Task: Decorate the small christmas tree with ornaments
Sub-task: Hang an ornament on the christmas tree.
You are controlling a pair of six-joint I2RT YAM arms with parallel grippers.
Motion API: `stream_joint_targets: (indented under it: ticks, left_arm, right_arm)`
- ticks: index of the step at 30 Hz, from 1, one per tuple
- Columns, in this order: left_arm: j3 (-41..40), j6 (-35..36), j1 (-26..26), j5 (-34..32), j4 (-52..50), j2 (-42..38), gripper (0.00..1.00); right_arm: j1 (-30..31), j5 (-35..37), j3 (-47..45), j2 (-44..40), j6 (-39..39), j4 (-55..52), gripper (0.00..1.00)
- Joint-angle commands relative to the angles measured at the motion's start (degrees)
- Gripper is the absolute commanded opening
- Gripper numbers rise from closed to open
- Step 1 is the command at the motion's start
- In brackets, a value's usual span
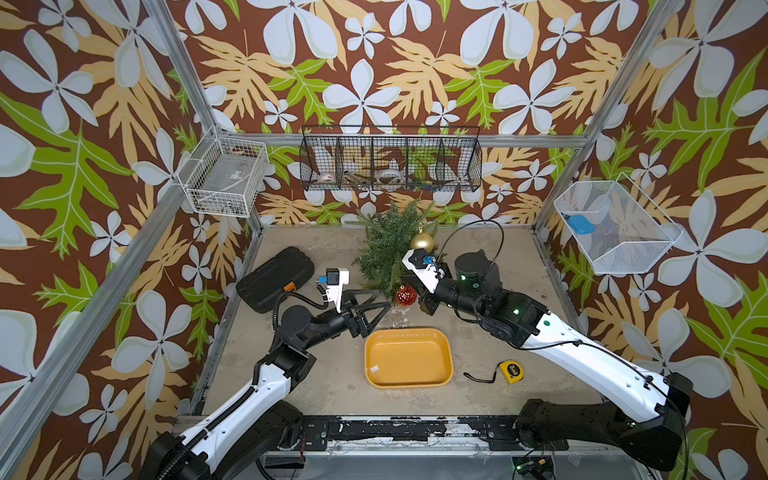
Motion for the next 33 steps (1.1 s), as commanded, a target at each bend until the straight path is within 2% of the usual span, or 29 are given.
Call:
stream_joint_targets:
  ticks: [1, 12, 15, 17, 19, 28, 33]
  left_arm:
    - [0.07, 2.85, 0.17, -2.53, -3.85, -1.57, 0.9]
    - [0.52, 8.62, 0.22, -8.95, -13.71, -7.14, 0.9]
    - [0.46, 9.35, 0.19, -10.32, -14.96, -8.21, 0.9]
    - [0.6, 9.62, 0.25, -10.79, -15.43, -8.49, 0.9]
    - [0.61, 9.97, 0.25, -11.2, -15.72, -8.79, 0.9]
    - [0.47, 12.16, 0.24, -17.54, -18.11, -10.86, 0.91]
    - [-0.07, 15.91, 0.19, -27.87, -22.09, -12.82, 0.91]
  right_arm:
    - [0.02, 0.28, 0.5, 0.14, -0.58, 0.27, 0.0]
    - [0.02, -0.07, 0.55, 0.52, -0.3, 0.62, 0.01]
    - [0.02, 0.2, 0.64, 0.46, -0.16, 0.6, 0.08]
    - [-0.02, 0.64, 0.69, 0.24, -0.24, 0.43, 0.23]
    - [0.02, 1.79, 0.88, -0.06, -0.25, 0.23, 0.31]
    - [0.02, 4.87, 0.94, -2.55, -0.84, -0.99, 0.46]
    - [-0.03, 9.46, -0.06, -4.86, -1.55, -1.77, 0.5]
